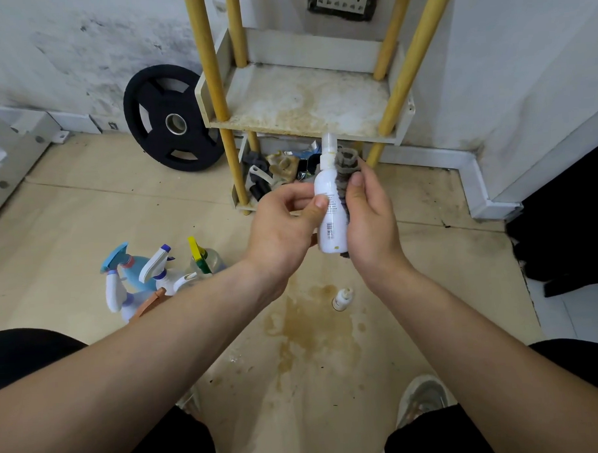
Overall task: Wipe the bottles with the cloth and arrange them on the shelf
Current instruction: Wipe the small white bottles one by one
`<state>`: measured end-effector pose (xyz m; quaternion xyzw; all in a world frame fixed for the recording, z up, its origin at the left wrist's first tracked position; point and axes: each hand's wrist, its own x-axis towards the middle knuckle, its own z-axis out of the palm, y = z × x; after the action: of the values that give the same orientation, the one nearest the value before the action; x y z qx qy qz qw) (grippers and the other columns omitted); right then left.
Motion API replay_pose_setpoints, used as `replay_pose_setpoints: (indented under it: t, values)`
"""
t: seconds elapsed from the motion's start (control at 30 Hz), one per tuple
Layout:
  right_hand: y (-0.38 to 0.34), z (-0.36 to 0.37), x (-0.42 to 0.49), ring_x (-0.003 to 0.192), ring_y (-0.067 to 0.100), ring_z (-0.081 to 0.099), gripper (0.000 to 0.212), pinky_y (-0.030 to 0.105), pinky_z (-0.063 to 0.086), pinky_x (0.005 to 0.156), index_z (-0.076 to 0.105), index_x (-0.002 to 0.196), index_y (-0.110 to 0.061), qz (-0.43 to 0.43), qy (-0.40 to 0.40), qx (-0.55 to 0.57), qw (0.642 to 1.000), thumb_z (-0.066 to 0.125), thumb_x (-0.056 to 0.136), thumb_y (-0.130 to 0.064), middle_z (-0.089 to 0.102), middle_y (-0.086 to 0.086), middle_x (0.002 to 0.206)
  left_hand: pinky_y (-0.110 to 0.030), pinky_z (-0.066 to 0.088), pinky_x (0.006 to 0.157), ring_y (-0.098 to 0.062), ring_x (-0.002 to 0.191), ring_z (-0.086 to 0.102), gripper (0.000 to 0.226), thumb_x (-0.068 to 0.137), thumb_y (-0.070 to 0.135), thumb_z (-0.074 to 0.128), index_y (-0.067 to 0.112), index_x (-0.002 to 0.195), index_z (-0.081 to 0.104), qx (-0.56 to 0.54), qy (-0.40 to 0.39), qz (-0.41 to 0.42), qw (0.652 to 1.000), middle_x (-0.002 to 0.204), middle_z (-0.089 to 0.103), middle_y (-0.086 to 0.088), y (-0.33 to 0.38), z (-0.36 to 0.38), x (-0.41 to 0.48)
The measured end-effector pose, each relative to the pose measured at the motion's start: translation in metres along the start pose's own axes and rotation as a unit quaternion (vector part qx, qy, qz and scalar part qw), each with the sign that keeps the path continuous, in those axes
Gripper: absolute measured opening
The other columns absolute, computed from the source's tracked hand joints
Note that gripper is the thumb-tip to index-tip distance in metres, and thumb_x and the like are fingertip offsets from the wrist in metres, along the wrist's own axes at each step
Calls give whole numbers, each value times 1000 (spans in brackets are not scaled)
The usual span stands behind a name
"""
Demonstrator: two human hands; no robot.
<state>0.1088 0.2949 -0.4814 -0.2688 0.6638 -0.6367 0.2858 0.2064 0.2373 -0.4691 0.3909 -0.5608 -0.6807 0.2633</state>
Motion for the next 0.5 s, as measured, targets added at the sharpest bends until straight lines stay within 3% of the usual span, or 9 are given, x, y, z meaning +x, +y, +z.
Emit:
replay_pose_setpoints:
  t: [0.07,0.17,0.27,0.37,0.5]
  values:
    - [6,2,-1,125,11,61,58,41,50,106,43,152,-27,-8,-14,-27,999,36,99,-47,62,-3,139,-50,61,86,-26,100,72,17,96,14,67,9,113,66,21,28,8,999,106,71,-11,-3,0,0]
    - [10,2,-2,131,14,57,55,45,47,110,42,153,-28,0,-26,-26,999,37,102,-47,58,-1,144,-46,60,89,-25,100,71,28,90,17,76,9,112,61,27,46,4,999,102,69,-5,-4,0,-1]
    - [4,-3,-1,115,15,67,40,34,57,94,50,147,-16,40,-15,32,999,35,112,-27,68,4,129,-44,61,87,-31,98,73,35,86,18,79,3,112,60,-24,18,-35,999,101,72,-13,1,-3,2]
    - [-2,-5,-1,98,19,71,36,39,59,86,58,135,-8,80,-13,80,993,34,112,-23,73,6,111,-46,60,90,-36,97,73,26,97,22,67,2,115,64,-46,-9,-53,998,103,75,-19,5,-5,3]
    - [-2,-3,3,105,27,67,36,52,54,99,58,134,-9,110,21,111,988,37,112,-26,69,17,124,-39,59,92,-32,101,72,21,103,8,55,4,121,65,-52,-32,-58,996,110,73,-21,3,-8,4]
